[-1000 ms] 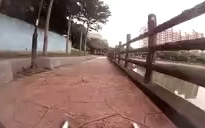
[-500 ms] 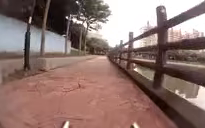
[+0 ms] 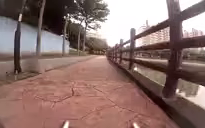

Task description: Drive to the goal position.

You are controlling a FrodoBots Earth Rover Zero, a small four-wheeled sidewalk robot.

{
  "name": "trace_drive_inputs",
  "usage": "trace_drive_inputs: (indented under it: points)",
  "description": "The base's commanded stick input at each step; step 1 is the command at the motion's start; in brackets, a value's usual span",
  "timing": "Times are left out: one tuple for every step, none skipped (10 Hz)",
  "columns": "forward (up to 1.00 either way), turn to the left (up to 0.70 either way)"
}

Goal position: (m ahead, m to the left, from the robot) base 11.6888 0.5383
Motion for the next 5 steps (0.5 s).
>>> trace_drive_inputs:
  points:
    - [0.70, 0.00]
    - [0.70, 0.00]
    - [0.70, 0.00]
    - [0.70, 0.00]
    - [0.70, 0.00]
